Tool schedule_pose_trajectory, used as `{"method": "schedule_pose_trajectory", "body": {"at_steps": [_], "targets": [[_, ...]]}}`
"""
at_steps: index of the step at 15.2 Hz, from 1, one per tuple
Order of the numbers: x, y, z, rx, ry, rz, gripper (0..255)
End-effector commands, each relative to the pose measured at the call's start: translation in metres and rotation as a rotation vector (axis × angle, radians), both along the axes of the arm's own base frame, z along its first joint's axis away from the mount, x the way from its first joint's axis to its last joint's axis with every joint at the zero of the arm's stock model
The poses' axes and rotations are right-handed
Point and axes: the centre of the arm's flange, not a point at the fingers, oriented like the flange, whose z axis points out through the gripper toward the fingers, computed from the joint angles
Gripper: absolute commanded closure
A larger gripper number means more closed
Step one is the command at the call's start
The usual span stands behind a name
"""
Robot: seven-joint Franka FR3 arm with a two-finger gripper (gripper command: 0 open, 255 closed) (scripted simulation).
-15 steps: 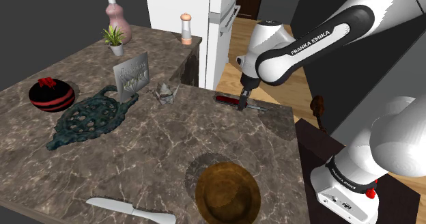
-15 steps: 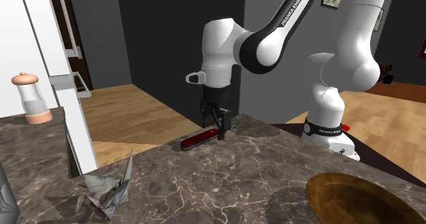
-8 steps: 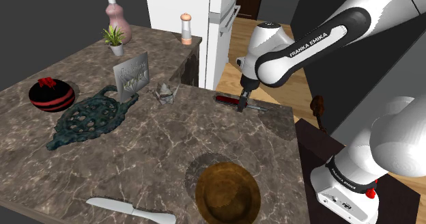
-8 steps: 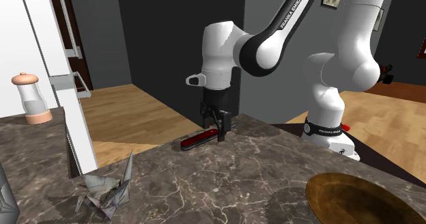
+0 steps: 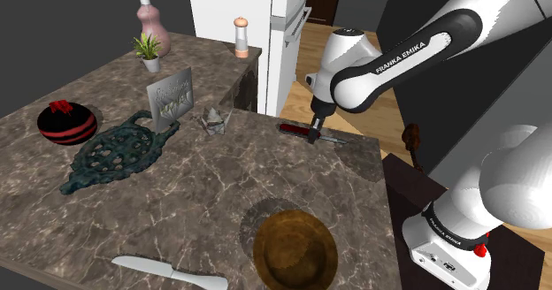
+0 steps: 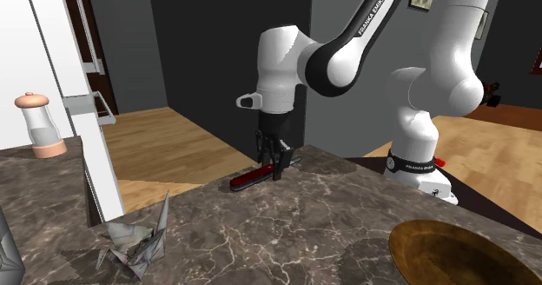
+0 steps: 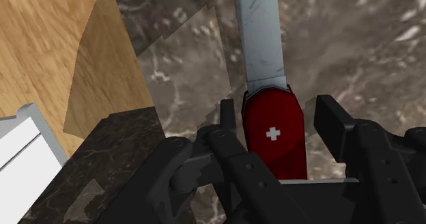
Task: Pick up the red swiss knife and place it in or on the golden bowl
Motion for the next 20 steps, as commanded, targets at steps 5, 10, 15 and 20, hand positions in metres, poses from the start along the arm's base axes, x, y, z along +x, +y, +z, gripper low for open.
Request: {"method": "schedule_pose_trajectory", "body": {"at_steps": [5,10,15,20], "targets": [[0.0,-0.003,0.008,-0.001,0.005,-0.007,255],[0.0,-0.003,0.035,-0.001,0.005,-0.007,255],[0.0,-0.003,0.061,-0.001,0.005,-0.007,255],[0.0,-0.003,0.087,-0.001,0.005,-0.007,255]]}}
